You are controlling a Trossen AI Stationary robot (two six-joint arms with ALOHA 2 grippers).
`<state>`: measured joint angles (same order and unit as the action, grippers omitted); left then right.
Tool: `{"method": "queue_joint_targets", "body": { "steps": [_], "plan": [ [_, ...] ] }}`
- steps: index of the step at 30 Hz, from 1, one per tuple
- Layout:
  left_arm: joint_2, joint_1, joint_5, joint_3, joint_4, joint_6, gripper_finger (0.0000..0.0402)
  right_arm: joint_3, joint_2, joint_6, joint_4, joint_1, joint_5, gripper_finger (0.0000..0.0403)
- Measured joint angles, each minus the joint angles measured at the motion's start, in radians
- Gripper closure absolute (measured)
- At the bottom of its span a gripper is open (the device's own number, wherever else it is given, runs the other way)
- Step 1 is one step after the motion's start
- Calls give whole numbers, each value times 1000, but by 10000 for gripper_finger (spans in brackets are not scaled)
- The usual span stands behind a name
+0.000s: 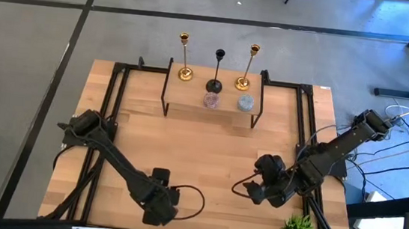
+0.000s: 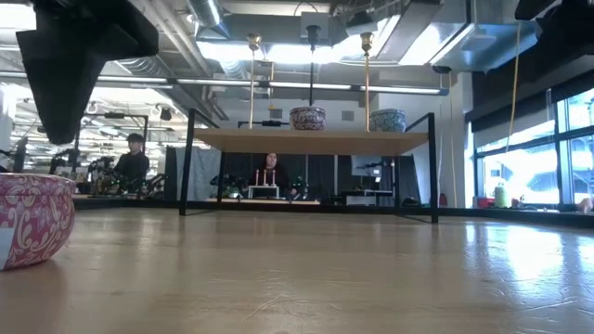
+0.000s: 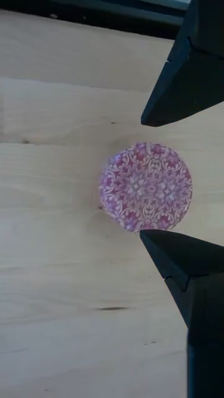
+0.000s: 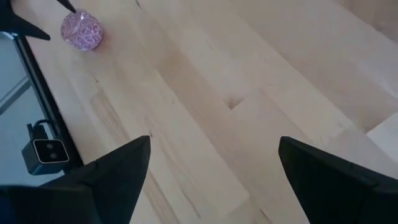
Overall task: Pick & Place candle stick holders
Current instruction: Put the pink candle on the shelf
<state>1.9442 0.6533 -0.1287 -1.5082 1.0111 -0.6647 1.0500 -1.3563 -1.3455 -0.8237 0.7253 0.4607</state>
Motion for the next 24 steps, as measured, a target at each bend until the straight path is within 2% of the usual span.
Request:
{"method": "queue_joint_targets", "body": {
  "steps": [9,14,24],
  "plan": [
    [0,-2,-37,0,-1,-100,109,0,0,26,4,3,19,45],
    [0,-18,-24,0,-44,-150,89,0,0,38,5,3,37,45],
    [-1,-29,56,-14,-77,-130,87,0,0,44,17,3,71,45]
  ]
}}
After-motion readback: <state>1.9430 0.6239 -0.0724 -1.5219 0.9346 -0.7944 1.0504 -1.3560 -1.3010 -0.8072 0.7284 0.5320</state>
